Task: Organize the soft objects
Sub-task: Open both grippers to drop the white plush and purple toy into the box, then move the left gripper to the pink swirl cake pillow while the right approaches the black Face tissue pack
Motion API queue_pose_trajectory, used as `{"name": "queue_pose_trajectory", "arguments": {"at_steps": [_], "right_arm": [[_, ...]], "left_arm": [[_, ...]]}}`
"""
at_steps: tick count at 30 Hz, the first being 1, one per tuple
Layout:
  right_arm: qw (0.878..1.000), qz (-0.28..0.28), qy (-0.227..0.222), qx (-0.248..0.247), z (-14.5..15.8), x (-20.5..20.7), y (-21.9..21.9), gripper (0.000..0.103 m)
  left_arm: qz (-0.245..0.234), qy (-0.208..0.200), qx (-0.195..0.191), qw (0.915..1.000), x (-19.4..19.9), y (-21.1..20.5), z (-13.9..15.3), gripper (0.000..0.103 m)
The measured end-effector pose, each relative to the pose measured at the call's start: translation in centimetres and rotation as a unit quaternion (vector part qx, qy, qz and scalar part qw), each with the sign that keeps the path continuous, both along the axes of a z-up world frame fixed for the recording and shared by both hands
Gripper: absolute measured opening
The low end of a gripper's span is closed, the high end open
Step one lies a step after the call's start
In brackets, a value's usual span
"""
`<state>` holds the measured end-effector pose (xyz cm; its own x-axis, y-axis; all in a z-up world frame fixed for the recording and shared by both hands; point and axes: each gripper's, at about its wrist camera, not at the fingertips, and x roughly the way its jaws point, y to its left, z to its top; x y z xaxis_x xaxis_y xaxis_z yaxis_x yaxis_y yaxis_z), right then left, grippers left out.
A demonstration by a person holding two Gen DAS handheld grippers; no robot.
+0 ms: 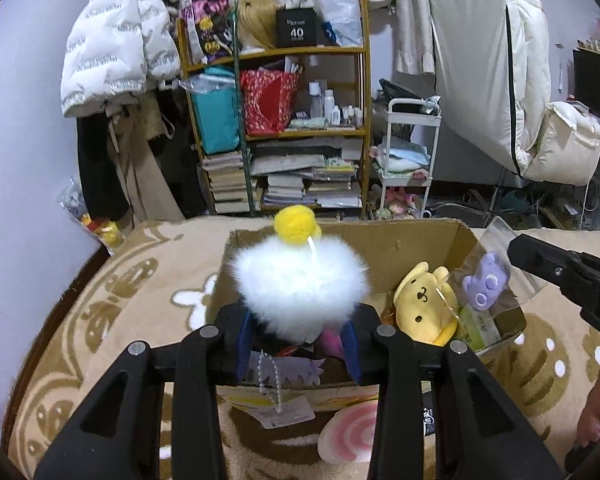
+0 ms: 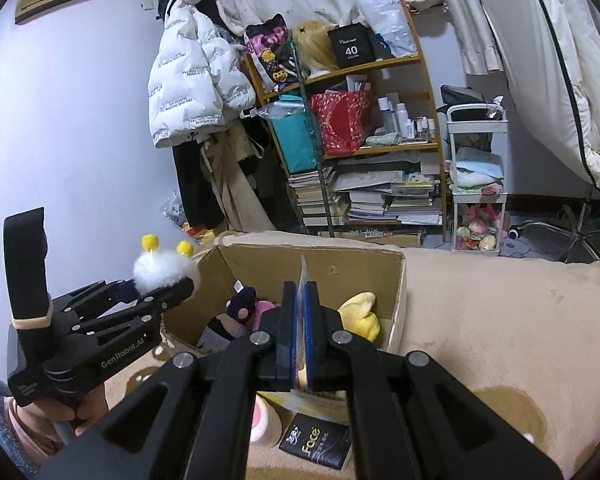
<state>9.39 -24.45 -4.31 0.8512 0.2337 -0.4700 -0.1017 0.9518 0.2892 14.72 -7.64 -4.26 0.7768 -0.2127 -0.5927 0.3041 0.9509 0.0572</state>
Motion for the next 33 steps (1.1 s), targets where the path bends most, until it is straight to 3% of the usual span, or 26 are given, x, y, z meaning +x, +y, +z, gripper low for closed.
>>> {"name": "queue_pose_trajectory", "arguments": {"at_steps": [7, 10, 15, 17, 25, 27, 31, 33], "right_arm": [[0.999, 0.006, 0.029, 0.033, -1.6, 1.5, -0.9, 0.004], [0.998, 0.006, 0.042, 0.045, -2.1, 1.6, -1.3, 0.005], [0.998, 0.002, 0.048, 0.051, -2.1, 1.5, -1.7, 0.008], [0.997, 0.000, 0.050, 0.053, -2.1, 1.2, -2.0, 0.008], [0.997, -0.005, 0.053, 0.056, -1.3, -0.1, -2.4, 0.010], [0.997, -0.006, 0.054, 0.056, -1.2, -0.4, -2.4, 0.026], [0.998, -0.008, 0.052, 0.043, -0.9, -1.7, -2.2, 0.044], [0.998, -0.007, 0.052, 0.039, -0.6, -2.4, -2.0, 0.061]], "left_arm": [[0.005, 0.026, 0.006, 0.9996, 1.3, -0.1, -1.4, 0.039], [0.011, 0.030, 0.009, 0.9994, 1.3, 0.1, -1.7, 0.053], [0.012, 0.029, 0.013, 0.9994, 0.8, 0.3, -1.5, 0.059], [0.017, 0.025, 0.014, 0.9994, 0.3, 0.5, -1.2, 0.073], [0.027, 0.018, 0.010, 0.9994, -1.6, 1.5, 0.1, 0.083], [0.027, 0.017, 0.012, 0.9994, -2.5, 1.7, 0.5, 0.085], [0.020, 0.016, 0.025, 0.9994, -4.2, 1.8, 0.9, 0.092], [0.019, 0.011, 0.029, 0.9993, -5.4, 1.9, 1.2, 0.093]]}}
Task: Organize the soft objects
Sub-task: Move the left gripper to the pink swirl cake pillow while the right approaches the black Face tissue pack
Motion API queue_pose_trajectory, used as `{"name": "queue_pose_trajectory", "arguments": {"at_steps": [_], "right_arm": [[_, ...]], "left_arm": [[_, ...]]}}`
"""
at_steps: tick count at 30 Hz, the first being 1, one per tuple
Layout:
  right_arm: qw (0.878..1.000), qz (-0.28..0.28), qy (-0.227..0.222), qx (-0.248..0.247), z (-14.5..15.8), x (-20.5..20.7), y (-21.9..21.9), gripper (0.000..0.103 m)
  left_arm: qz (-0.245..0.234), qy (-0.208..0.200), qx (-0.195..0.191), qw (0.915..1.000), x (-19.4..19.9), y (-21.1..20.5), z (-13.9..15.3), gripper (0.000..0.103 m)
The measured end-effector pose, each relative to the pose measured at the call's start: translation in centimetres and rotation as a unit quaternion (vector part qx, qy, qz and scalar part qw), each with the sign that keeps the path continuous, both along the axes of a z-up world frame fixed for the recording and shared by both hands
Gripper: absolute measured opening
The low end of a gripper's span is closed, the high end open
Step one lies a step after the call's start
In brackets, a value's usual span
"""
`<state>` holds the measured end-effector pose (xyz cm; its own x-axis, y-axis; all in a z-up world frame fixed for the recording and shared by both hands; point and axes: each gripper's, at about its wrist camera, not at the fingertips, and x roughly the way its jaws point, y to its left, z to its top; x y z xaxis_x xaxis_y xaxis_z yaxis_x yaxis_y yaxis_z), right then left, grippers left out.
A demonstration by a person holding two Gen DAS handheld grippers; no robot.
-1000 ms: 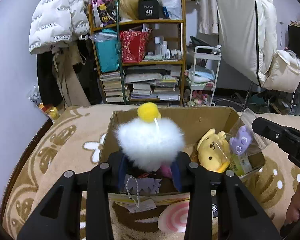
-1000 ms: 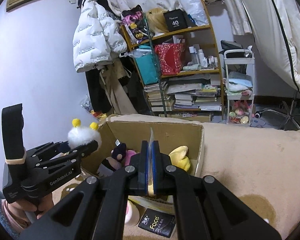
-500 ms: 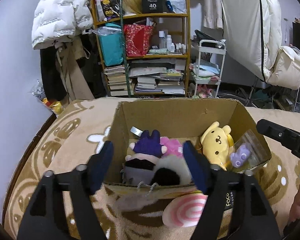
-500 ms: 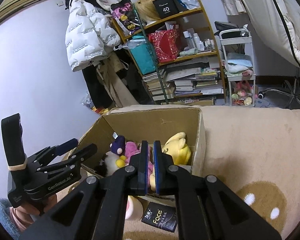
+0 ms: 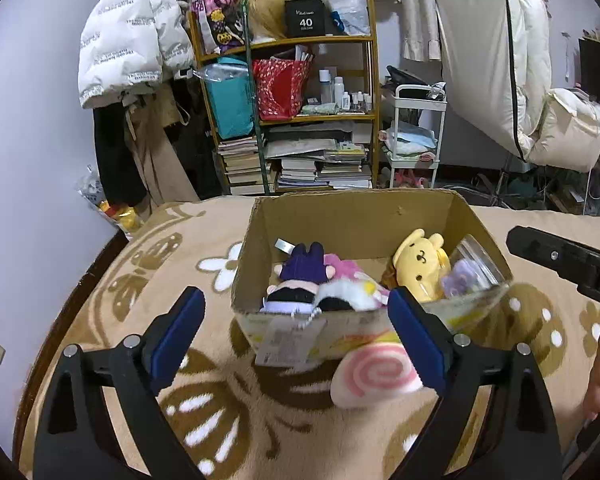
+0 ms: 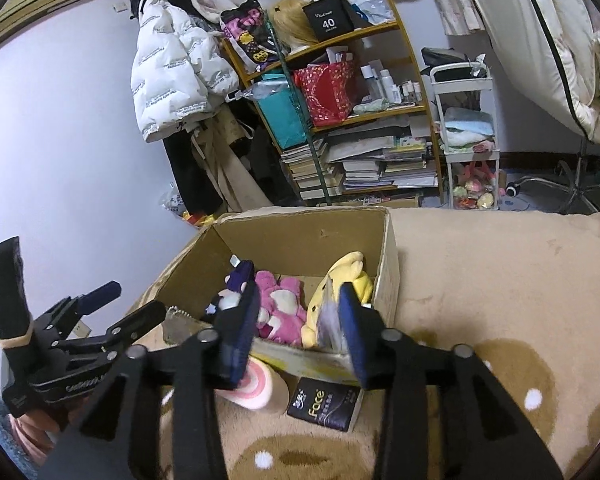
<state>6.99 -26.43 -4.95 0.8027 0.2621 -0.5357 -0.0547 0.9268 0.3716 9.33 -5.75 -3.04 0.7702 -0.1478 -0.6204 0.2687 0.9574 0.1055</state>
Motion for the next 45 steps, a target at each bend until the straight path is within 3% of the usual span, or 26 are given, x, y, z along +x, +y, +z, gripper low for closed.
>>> {"name": "queue_pose_trajectory", "arguments": {"at_steps": [6, 9, 23, 45], "right_arm": [[1.000, -0.005, 0.002, -0.017, 0.6, -2.2, 0.7, 0.099], [1.000, -0.013, 0.006, -0.018, 0.9, -3.2, 0.8, 0.103], [0.998, -0.022, 0.051, -0.029, 0.0, -4.4, 1.1, 0.103], [0.990, -0.042, 0.134, 0.010, -5.0, -0.8, -0.2, 0.103]], "left_arm": [[-0.008, 0.000, 0.007, 0.9999, -2.5, 0.0, 0.5, 0.098], [-0.012, 0.011, 0.004, 0.9999, -3.4, 0.1, 0.5, 0.099], [-0.004, 0.047, 0.005, 0.9989, -4.7, 0.5, -0.5, 0.099], [-0.039, 0.079, 0.033, 0.9955, -1.7, -2.7, -4.9, 0.099]]}}
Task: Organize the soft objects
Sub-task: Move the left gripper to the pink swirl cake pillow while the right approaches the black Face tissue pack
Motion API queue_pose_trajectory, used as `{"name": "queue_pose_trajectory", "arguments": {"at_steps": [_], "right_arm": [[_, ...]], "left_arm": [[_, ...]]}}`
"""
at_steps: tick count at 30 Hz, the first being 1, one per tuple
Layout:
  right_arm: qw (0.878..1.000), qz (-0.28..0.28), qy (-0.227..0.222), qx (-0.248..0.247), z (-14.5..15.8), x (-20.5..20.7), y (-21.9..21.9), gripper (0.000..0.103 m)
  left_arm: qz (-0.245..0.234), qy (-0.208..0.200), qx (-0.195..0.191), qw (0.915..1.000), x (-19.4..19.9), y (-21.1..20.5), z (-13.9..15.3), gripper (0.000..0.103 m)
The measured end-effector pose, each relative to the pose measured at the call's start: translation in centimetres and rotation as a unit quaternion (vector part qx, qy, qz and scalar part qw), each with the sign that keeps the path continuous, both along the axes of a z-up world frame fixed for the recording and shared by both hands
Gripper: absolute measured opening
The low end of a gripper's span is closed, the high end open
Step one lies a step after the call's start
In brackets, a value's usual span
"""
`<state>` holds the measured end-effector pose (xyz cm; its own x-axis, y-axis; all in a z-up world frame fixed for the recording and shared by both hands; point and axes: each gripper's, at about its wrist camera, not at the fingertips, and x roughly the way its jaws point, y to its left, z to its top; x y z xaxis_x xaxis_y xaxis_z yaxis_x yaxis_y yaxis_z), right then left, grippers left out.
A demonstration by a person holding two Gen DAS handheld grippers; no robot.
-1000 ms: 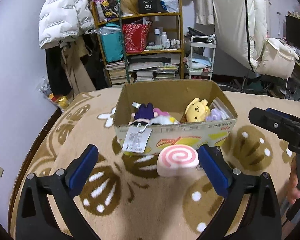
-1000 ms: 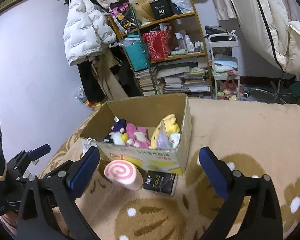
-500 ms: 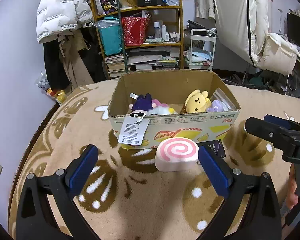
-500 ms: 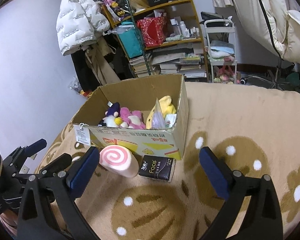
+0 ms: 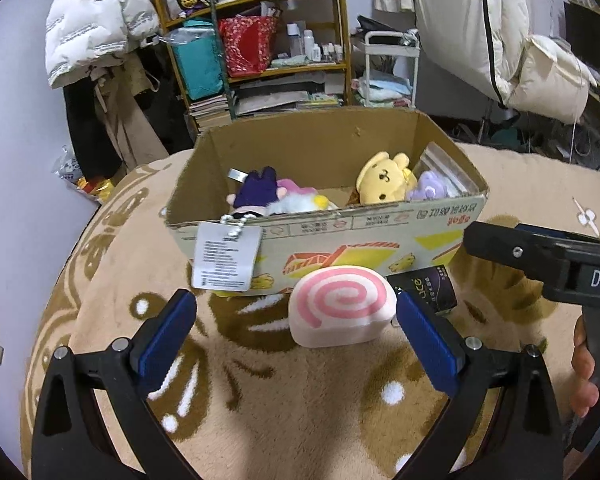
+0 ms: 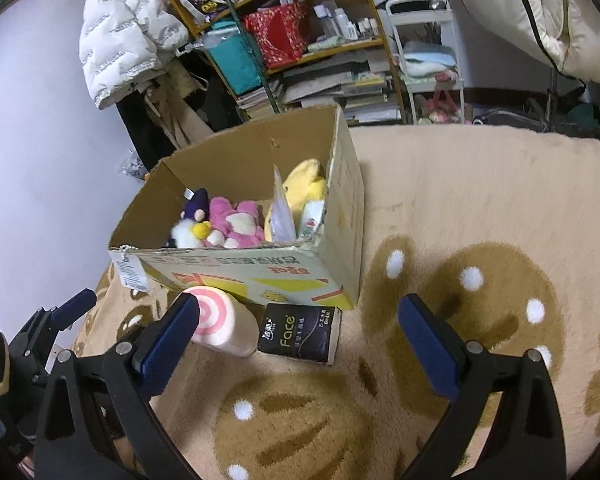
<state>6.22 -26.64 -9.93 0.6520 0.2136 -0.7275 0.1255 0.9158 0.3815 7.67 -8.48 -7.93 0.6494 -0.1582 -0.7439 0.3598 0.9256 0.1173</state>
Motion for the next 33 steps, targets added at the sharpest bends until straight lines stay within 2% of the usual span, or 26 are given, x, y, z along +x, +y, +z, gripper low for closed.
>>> {"name": "queue_pose_trajectory", "arguments": {"at_steps": [7, 28, 33], "right_arm": [[1.000, 0.003, 0.024, 0.005, -1.4, 1.1, -0.2, 0.103], [0.995, -0.006, 0.091, 0.030, -5.4, 3.7, -1.5, 0.103], [0.994, -0.002, 0.102, 0.034, -6.0, 4.4, -1.4, 0.103]], "left_arm": [[-0.017, 0.022, 0.010, 0.9996, 1.0, -1.2, -1.6, 0.099], [-0.044, 0.081, 0.001, 0.9958, 3.0, -3.5, -5.2, 0.099], [-0.045, 0.088, 0.014, 0.9951, 3.3, -3.9, -6.2, 0.099]]}}
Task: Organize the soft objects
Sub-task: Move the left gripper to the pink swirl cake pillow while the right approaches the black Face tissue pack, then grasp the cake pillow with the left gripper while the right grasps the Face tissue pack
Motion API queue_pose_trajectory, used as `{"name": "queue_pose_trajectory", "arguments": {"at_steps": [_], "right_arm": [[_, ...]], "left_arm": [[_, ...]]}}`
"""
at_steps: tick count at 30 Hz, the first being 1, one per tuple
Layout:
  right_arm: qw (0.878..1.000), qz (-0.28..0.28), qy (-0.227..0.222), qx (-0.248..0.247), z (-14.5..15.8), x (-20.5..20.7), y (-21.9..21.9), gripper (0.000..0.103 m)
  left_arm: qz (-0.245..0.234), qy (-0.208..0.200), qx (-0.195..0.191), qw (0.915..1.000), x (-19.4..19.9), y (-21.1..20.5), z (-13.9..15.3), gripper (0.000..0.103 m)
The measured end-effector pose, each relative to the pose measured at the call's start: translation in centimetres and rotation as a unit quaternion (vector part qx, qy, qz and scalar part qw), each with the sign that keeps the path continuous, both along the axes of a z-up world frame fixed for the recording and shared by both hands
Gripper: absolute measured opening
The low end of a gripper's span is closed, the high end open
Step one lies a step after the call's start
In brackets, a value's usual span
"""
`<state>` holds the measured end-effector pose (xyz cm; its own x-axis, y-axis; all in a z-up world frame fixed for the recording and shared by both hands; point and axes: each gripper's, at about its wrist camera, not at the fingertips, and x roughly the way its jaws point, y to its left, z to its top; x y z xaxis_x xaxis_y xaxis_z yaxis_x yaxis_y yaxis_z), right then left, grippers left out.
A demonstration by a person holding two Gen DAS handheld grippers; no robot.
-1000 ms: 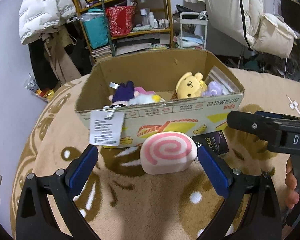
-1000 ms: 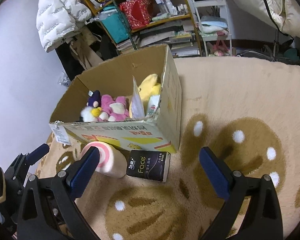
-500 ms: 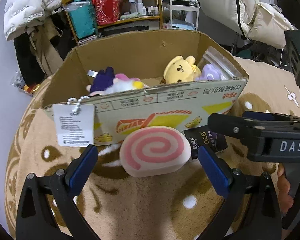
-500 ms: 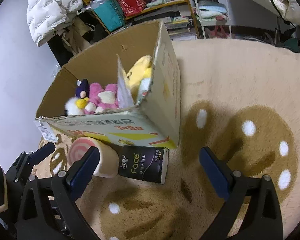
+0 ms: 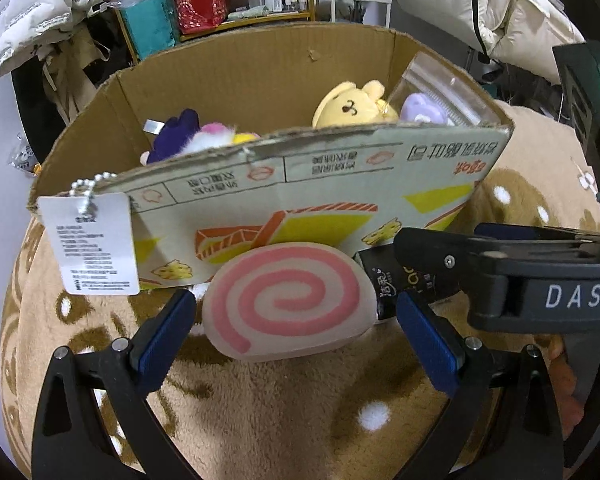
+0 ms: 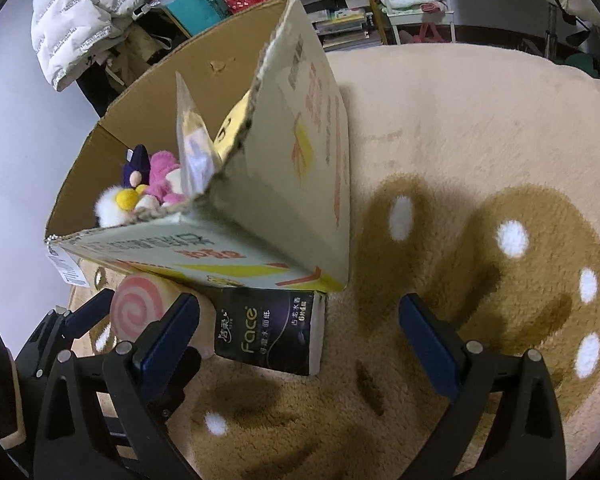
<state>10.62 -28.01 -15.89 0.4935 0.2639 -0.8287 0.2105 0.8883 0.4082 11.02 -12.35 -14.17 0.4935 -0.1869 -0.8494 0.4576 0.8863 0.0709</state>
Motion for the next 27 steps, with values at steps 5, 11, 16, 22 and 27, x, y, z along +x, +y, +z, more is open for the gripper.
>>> {"name": "queue_pose_trajectory", "arguments": {"at_steps": [5, 11, 16, 22, 27], "right_arm": [[1.000, 0.003, 0.008, 0.012, -0.5, 0.4, 0.3, 0.103], [1.000, 0.007, 0.010, 0.001, -0.7, 0.4, 1.0, 0.103], [1.000, 0.014, 0.015, -0.021, -1.0, 0.7, 2.0, 0.103], [0.999, 0.017, 0.019, -0.034, -1.4, 0.9, 3.1, 0.103], [0.999, 0.020, 0.022, -0.036, -1.7, 1.1, 3.3, 0.103]], "left_arm": [[0.008, 0.008, 0.005, 0.9999, 0.5, 0.0, -0.7, 0.099], [0.025, 0.000, 0.011, 0.9996, 1.4, 0.5, -1.1, 0.099], [0.024, 0.003, 0.002, 0.9997, 1.7, 0.9, -1.3, 0.099], [0.004, -0.011, 0.006, 0.9999, 1.0, 1.2, -1.4, 0.078], [-0.006, -0.014, 0.023, 0.9996, 0.5, 0.6, -1.5, 0.066]]}}
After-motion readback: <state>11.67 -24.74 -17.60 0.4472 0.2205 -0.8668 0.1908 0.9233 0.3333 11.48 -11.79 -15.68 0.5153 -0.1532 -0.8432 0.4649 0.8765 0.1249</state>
